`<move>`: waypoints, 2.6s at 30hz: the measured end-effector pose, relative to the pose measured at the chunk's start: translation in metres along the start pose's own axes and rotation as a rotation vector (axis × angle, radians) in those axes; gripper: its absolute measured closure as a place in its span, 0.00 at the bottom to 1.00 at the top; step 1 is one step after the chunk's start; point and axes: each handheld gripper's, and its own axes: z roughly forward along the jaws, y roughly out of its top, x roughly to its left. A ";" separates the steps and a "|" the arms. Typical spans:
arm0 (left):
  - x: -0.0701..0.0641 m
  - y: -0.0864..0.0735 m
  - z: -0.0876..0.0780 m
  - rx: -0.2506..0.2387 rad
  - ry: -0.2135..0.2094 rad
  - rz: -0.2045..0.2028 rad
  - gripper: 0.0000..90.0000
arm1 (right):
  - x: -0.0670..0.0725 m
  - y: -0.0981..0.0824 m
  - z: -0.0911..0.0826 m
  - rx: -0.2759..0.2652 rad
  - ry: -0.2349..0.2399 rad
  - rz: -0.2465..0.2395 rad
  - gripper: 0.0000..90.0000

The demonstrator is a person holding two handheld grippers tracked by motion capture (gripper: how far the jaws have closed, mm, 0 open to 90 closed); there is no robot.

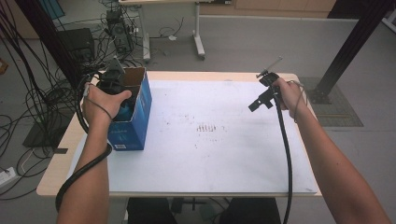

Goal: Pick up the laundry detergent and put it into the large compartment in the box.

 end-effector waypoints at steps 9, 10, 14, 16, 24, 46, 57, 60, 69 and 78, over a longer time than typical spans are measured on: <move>0.000 0.000 0.000 -0.001 -0.001 -0.001 0.42 | 0.001 0.000 0.001 0.001 0.003 -0.003 0.08; 0.000 0.000 0.000 -0.002 -0.001 0.000 0.42 | 0.002 0.000 0.001 0.001 0.003 -0.001 0.08; 0.001 -0.001 0.000 0.000 -0.002 0.001 0.42 | 0.002 0.001 0.001 0.004 -0.001 -0.004 0.08; 0.001 -0.001 0.000 0.000 -0.002 0.001 0.42 | 0.002 0.001 0.000 0.004 -0.002 -0.003 0.08; 0.000 0.000 0.000 0.003 0.000 0.003 0.42 | 0.001 0.001 0.000 0.007 -0.004 -0.005 0.08; 0.000 0.000 -0.004 0.005 0.012 -0.002 0.35 | 0.002 0.003 0.004 0.011 0.004 -0.008 0.08; -0.008 0.002 -0.031 -0.048 0.022 0.018 0.35 | 0.003 0.004 0.004 0.009 -0.001 -0.013 0.08; -0.010 0.002 -0.039 -0.060 0.024 0.024 0.35 | 0.003 0.004 0.004 0.008 0.001 -0.013 0.08; -0.016 0.001 -0.067 -0.112 0.030 0.038 0.34 | 0.005 0.003 0.003 0.005 0.001 -0.014 0.08; -0.023 -0.002 -0.089 -0.148 0.032 0.056 0.29 | 0.006 0.003 0.002 0.000 0.004 -0.021 0.08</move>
